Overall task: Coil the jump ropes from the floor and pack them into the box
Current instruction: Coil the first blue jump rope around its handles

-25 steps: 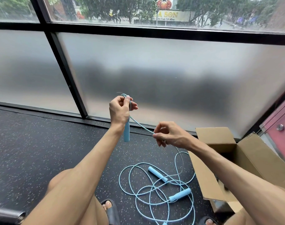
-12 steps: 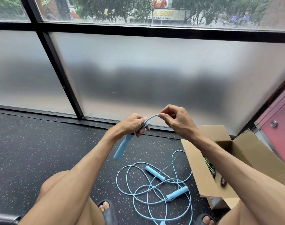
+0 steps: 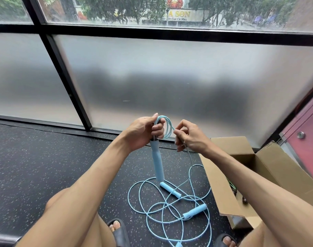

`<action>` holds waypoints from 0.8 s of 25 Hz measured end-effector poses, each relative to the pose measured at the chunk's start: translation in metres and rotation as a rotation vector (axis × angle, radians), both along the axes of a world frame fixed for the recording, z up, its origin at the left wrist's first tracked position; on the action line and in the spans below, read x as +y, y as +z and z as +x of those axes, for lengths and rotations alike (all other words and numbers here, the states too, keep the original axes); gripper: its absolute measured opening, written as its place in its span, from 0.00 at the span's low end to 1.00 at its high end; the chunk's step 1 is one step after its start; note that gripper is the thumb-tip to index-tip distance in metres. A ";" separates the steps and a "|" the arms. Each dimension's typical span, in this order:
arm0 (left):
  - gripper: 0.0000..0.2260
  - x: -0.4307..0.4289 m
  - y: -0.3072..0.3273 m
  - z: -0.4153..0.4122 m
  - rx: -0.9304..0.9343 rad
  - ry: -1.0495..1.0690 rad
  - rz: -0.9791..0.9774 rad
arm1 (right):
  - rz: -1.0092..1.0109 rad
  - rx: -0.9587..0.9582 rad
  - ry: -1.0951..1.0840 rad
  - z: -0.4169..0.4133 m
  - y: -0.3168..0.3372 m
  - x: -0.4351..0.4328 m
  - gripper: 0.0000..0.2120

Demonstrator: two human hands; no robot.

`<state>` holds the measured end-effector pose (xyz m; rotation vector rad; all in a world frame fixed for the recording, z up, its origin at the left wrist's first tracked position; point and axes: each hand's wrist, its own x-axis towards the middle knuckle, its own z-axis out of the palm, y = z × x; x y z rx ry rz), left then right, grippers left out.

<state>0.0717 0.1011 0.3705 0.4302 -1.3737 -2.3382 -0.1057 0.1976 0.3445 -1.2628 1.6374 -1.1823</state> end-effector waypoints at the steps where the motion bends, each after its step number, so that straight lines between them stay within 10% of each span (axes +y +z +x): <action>1: 0.13 0.000 0.001 -0.001 0.049 0.048 0.033 | 0.034 -0.018 0.012 0.001 -0.001 0.001 0.05; 12: 0.10 -0.015 -0.007 -0.002 -0.024 0.904 -0.226 | 0.314 0.021 0.233 0.011 -0.005 0.011 0.06; 20: 0.10 -0.016 -0.019 -0.003 -0.383 0.850 -0.837 | 0.193 0.130 0.329 0.017 0.017 0.012 0.08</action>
